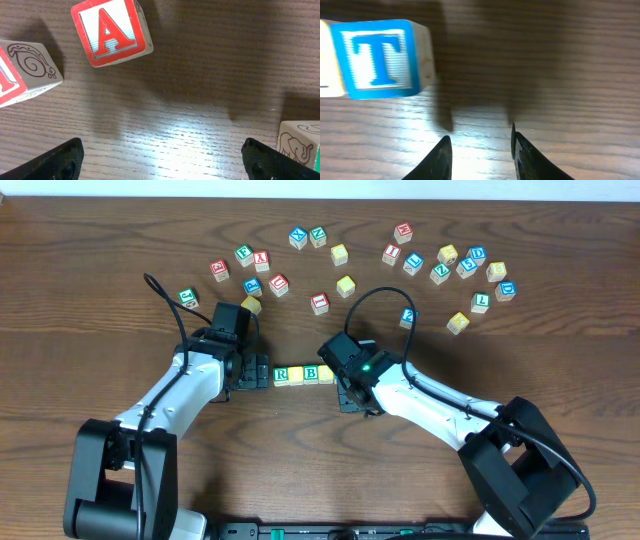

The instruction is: Spell out ROBOT

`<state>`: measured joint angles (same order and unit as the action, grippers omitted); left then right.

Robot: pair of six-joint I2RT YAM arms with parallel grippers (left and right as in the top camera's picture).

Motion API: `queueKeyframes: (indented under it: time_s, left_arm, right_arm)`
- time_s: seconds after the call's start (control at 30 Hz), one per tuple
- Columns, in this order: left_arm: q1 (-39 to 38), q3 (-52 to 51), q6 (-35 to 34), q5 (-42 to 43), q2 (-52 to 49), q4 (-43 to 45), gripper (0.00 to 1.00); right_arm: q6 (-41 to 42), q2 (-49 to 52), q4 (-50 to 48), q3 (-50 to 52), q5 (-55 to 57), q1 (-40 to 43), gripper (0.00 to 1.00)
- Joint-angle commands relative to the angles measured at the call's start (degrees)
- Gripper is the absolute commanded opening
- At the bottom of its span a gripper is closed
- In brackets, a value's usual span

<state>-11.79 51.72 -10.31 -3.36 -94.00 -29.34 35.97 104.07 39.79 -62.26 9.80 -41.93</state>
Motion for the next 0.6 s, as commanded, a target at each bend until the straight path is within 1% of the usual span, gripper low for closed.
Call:
queueKeyframes:
  time_s: [0.0,0.23,0.57]
  left_arm:
    - [-0.2,-0.6,-0.1,-0.1,-0.4,-0.1,0.99]
    - [-0.2,-0.6,-0.1,-0.1,-0.4,-0.1,0.99]
    - [-0.2,-0.5,-0.1,-0.1,-0.4,-0.1,0.99]
  right_arm:
    - [2.5,-1.4,0.5,0.2,3.9,-0.5,0.34]
    - [3.4,-1.4,-0.8,0.2,8.0,-0.5,0.34]
    - [0.7,-1.4,-4.7,0.2,7.8,-0.5,0.34]
